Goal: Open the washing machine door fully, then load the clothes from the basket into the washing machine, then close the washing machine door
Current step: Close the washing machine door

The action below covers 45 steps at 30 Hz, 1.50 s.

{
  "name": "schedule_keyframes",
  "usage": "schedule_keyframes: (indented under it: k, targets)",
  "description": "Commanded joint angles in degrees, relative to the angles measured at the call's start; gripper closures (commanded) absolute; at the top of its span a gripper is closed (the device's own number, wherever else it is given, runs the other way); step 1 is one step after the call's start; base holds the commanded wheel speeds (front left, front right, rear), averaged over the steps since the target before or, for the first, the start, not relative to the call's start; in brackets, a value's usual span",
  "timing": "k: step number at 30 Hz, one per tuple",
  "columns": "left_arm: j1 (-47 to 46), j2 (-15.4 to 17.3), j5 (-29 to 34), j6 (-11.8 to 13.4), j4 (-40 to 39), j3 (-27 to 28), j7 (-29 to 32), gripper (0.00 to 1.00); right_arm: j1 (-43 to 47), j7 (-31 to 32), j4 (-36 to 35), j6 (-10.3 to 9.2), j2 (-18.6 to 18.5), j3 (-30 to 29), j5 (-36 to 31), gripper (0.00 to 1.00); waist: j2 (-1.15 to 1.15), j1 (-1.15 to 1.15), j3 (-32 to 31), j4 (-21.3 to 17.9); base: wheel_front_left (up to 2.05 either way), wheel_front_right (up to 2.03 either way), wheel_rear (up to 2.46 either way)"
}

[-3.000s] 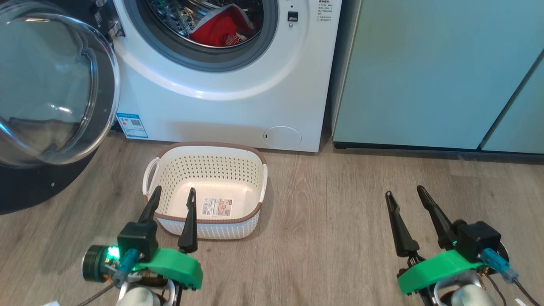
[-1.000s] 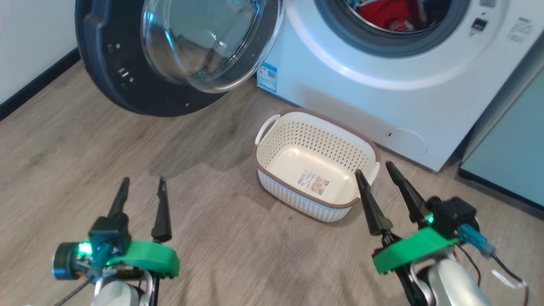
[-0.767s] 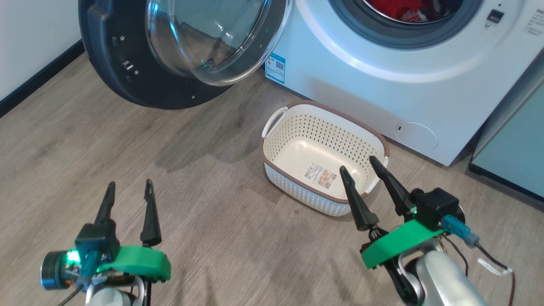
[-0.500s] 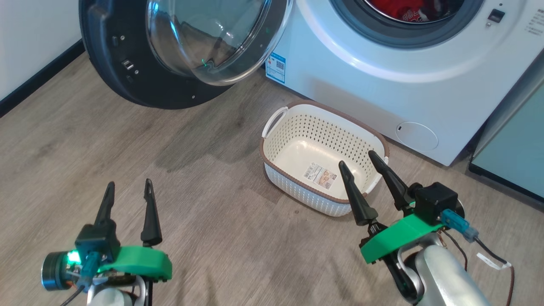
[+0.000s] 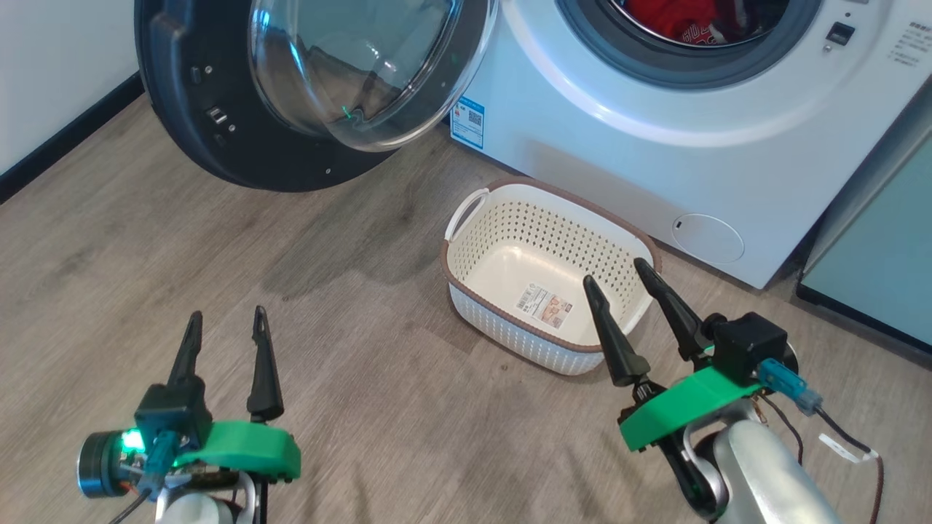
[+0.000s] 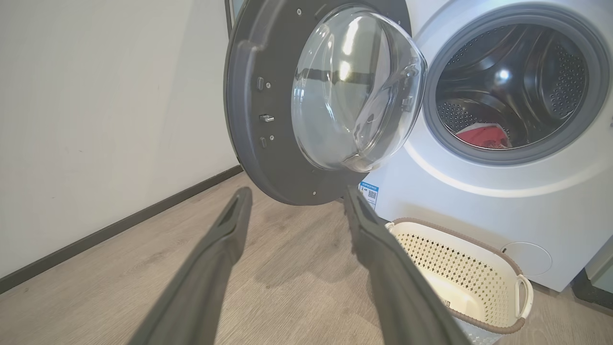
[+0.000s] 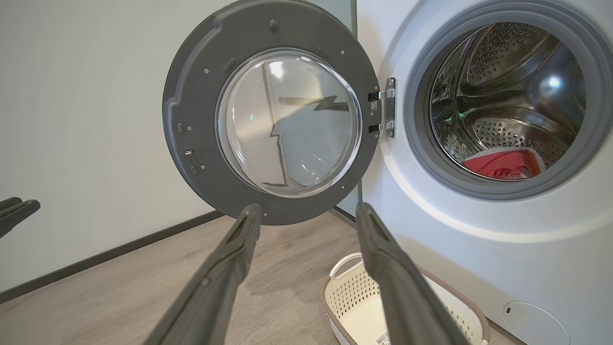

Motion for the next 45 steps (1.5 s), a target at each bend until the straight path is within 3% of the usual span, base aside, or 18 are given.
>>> schedule_keyframes:
  k: [1, 17, 18, 19, 24, 30, 34, 38, 41, 45]
  targets:
    - [-1.76, -0.04, 0.15, 0.13, -1.64, 1.65, -0.55, 0.0, -0.81, -0.37, -1.92, 0.0, -0.07, 0.96, 0.14, 0.0, 0.0, 0.0, -0.06, -0.03, 0.0, 0.0, 0.0]
    - [-1.65, -0.05, 0.33, -0.18, -1.57, 1.77, -0.55, 0.0, -0.07, -0.37, -2.35, 0.0, -0.07, 1.07, 0.24, 0.0, 0.0, 0.0, -0.19, -0.08, 0.0, 0.0, 0.0]
    - [-1.69, -0.05, 0.25, -0.25, -1.65, 1.77, -0.55, 0.69, 0.03, -0.37, -2.4, 0.0, -0.07, 0.98, 0.15, 0.0, 0.0, 0.0, -0.13, -0.03, 0.0, 0.0, 0.0]
    - [-1.81, -0.05, 0.15, -0.33, -1.94, 1.82, -0.55, 1.0, 0.15, -0.37, -2.45, 0.0, -0.07, 0.87, 0.05, 0.0, 0.0, 0.0, -0.06, 0.02, 0.0, 0.0, 0.0]
    - [-2.51, -0.03, -0.01, -0.53, -5.72, 5.11, -0.55, 1.0, 0.91, -0.37, -2.69, 0.0, -0.07, 0.1, -0.95, 0.0, 0.0, 0.0, 0.92, 0.28, 0.0, 0.0, 0.0]
    - [-6.05, 2.28, 0.77, -2.85, -8.73, 10.3, -0.55, 1.0, 1.06, -0.33, -3.65, 0.0, -1.04, -0.6, -3.15, 0.0, 0.0, 0.0, 4.68, 0.52, 0.0, 0.0, 0.0]
    - [-11.37, 6.62, 1.6, -5.18, -9.28, 13.6, -0.55, 1.0, 1.15, 0.55, -5.52, 0.0, -2.28, -1.32, -4.35, 0.0, 0.0, 0.0, 7.65, 0.67, 0.0, 0.0, 0.0]
    - [-18.87, 13.05, 1.14, -8.23, -6.98, 17.89, -0.55, 1.0, 1.46, 2.5, -8.44, 0.0, -3.34, -2.04, -5.7, 0.0, 0.0, 0.0, 11.01, -0.43, 0.0, 0.0, 0.0]
    - [-25.02, 17.51, -0.44, -10.41, -2.74, 21.37, -0.55, 1.0, 1.03, 4.08, -10.53, 0.0, -4.35, -1.94, -6.34, 0.0, 0.0, 0.0, 13.8, -2.11, 0.0, 0.0, 0.0]
    - [-34.58, 20.74, -5.48, -12.34, 4.85, 27.78, -0.55, 1.0, 0.23, 5.61, -12.63, 0.0, -5.59, -1.53, -6.79, 0.0, 0.0, 0.0, 17.15, -4.38, 0.0, 0.0, 0.0]
